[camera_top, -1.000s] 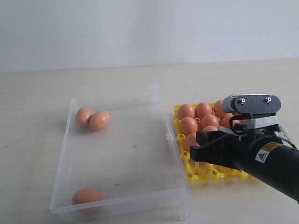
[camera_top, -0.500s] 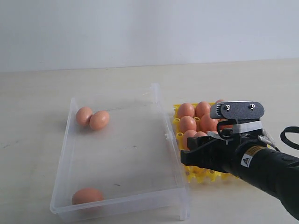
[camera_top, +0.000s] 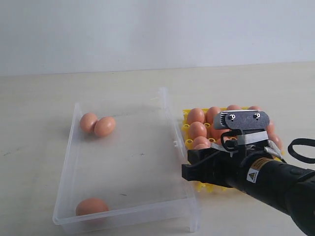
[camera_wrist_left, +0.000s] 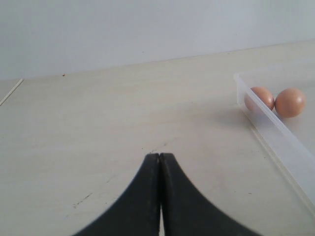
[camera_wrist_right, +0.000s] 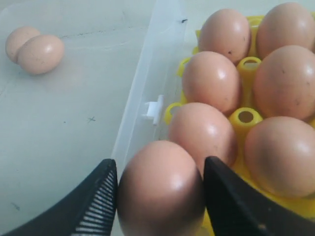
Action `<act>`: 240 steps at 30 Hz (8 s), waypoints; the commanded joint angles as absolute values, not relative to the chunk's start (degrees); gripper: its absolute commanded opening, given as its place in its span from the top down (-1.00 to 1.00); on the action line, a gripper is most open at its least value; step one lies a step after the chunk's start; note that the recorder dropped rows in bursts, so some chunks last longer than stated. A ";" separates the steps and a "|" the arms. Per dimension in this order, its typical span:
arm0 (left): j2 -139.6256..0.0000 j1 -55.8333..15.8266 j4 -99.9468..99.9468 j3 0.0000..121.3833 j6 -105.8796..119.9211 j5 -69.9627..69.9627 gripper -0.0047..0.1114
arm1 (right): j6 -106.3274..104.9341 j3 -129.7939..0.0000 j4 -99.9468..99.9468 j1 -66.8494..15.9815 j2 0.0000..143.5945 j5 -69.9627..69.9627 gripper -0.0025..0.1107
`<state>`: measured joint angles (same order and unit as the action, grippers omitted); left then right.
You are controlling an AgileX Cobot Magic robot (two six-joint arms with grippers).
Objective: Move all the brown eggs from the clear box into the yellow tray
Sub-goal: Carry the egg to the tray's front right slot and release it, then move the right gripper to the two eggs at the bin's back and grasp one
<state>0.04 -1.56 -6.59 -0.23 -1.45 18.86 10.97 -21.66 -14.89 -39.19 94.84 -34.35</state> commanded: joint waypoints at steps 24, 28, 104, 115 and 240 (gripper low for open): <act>0.00 -1.64 -6.68 0.00 -1.70 18.09 0.92 | 7.50 -22.09 -18.00 -40.00 95.97 -34.31 0.96; 0.00 -1.64 -6.68 0.00 -1.70 18.09 0.92 | 7.50 -22.09 -18.00 -40.00 96.68 -34.73 0.96; 0.00 -1.64 -6.68 0.00 -1.70 18.09 0.92 | 15.97 -92.84 -18.17 -40.55 120.96 27.14 -0.06; 0.00 -1.64 -6.68 0.00 -1.70 18.09 0.92 | 19.79 -99.92 -30.42 -40.02 132.01 23.63 -0.06; 0.00 -1.64 -6.68 0.00 -1.70 18.09 0.92 | 6.77 -107.70 -27.93 -40.38 137.72 28.27 0.96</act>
<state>0.04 -1.56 -6.59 -0.23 -1.45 18.86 9.34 -107.48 -28.55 -40.00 139.52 29.54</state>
